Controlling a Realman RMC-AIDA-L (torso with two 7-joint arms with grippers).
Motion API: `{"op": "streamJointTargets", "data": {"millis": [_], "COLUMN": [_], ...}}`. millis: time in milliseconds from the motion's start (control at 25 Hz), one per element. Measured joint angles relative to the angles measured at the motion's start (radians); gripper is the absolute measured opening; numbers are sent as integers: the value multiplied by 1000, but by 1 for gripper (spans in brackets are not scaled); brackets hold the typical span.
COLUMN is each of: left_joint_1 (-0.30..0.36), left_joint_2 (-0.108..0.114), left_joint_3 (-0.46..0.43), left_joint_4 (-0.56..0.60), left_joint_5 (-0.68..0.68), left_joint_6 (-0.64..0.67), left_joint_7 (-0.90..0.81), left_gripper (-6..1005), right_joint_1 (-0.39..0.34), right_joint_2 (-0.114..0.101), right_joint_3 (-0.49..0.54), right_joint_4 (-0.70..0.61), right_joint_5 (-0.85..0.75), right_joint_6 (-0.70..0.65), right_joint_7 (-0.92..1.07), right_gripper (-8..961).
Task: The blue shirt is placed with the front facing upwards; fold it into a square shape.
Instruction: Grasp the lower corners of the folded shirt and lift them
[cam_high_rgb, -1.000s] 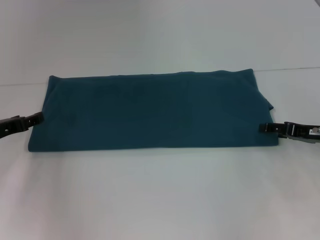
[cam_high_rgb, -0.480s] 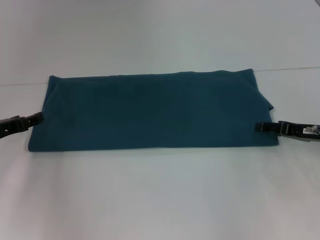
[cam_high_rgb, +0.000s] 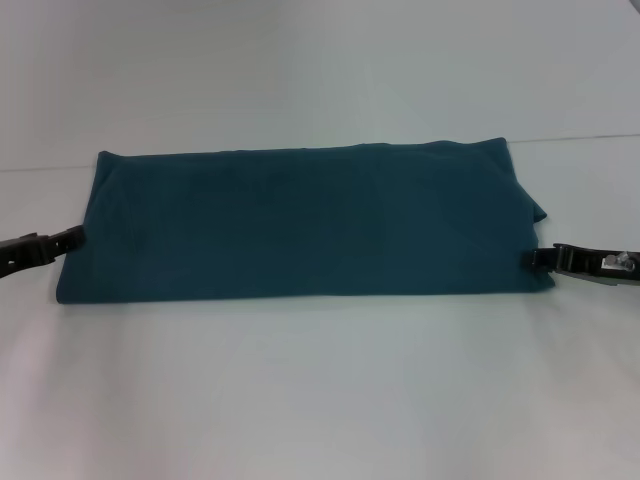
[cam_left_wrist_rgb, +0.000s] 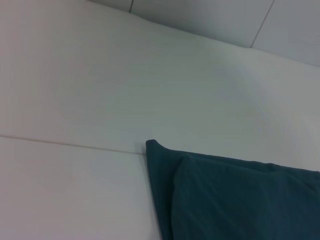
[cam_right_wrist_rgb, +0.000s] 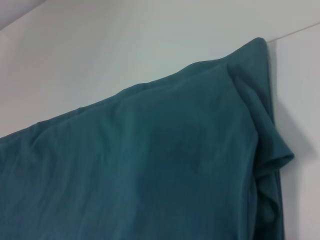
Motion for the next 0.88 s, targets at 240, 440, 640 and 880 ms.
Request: {"op": "streamJointTargets", "data": {"millis": [240, 440, 640, 880], "left_joint_1": [5, 9, 29, 36], "left_joint_2": [-1, -2, 1, 4], "left_joint_3": [0, 0, -1, -9], "left_joint_4": [2, 5, 28, 21], "left_joint_5": [0, 0, 0, 9], "left_joint_6": [1, 7, 55, 78], "left_joint_7": [0, 0, -9, -5], "left_gripper": [723, 723, 724, 725], "right_joint_1": [-5, -10, -13, -18], "right_joint_2": [0, 0, -1, -2], "right_joint_3": [4, 9, 11, 11], "right_joint_4": [1, 2, 2, -2], "right_joint_5": [1, 5, 5, 5], "right_joint_6": [2, 2, 1, -3], "right_joint_7": [0, 0, 0, 0], "right_gripper": [228, 56, 11, 14]}}
